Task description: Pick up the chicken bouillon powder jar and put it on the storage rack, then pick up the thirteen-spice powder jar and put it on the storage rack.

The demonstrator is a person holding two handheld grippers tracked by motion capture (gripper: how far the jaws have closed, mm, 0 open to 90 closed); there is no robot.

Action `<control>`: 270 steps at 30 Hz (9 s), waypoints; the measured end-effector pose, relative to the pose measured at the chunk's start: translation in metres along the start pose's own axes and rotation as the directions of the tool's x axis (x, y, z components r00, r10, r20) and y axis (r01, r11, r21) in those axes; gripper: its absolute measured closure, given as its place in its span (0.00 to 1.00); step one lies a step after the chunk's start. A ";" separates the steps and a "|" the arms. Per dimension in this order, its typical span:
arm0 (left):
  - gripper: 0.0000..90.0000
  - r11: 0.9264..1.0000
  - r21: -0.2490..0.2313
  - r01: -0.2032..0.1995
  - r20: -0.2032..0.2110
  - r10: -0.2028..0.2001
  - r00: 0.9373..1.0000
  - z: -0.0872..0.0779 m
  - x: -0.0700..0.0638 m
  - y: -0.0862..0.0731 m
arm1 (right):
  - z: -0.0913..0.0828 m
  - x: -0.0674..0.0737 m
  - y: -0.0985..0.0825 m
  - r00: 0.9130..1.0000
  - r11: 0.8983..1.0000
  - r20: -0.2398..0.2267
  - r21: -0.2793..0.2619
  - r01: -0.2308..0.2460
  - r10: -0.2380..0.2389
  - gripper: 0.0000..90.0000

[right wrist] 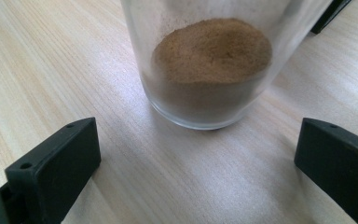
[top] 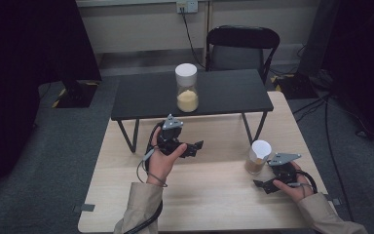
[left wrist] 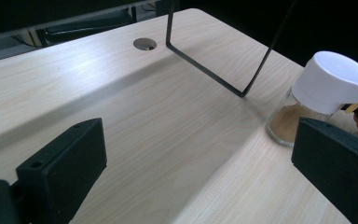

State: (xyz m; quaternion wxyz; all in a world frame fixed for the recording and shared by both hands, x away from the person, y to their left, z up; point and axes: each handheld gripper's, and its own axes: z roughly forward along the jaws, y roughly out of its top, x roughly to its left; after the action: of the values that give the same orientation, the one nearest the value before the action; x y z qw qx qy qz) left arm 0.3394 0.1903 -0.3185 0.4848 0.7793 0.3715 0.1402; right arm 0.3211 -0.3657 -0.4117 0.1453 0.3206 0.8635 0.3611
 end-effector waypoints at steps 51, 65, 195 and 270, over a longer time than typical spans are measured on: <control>0.02 0.997 0.066 0.043 0.036 -0.045 0.998 0.024 0.004 -0.072 | 0.000 0.000 0.000 1.000 1.000 0.000 0.000 0.000 0.000 0.00; 0.02 0.994 0.105 0.035 0.037 -0.039 0.999 0.027 0.004 -0.087 | 0.000 0.000 0.000 1.000 1.000 0.000 0.000 0.000 0.000 0.00; 0.00 0.961 0.240 -0.136 -0.020 0.145 0.989 0.038 -0.020 -0.097 | 0.000 -0.013 0.004 0.999 0.971 -0.039 -0.236 -0.032 0.023 0.24; 0.00 0.961 0.240 -0.138 -0.018 0.146 0.989 0.038 -0.020 -0.097 | -0.018 0.004 0.136 0.985 0.977 -0.150 -0.204 0.055 -0.087 0.34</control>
State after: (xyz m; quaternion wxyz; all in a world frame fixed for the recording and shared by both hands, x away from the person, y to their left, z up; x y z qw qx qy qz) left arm 0.3049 0.1763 -0.4180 0.3696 0.8539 0.3375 0.1428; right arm 0.3707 -0.2999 -0.3020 0.1206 0.2436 0.8429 0.4644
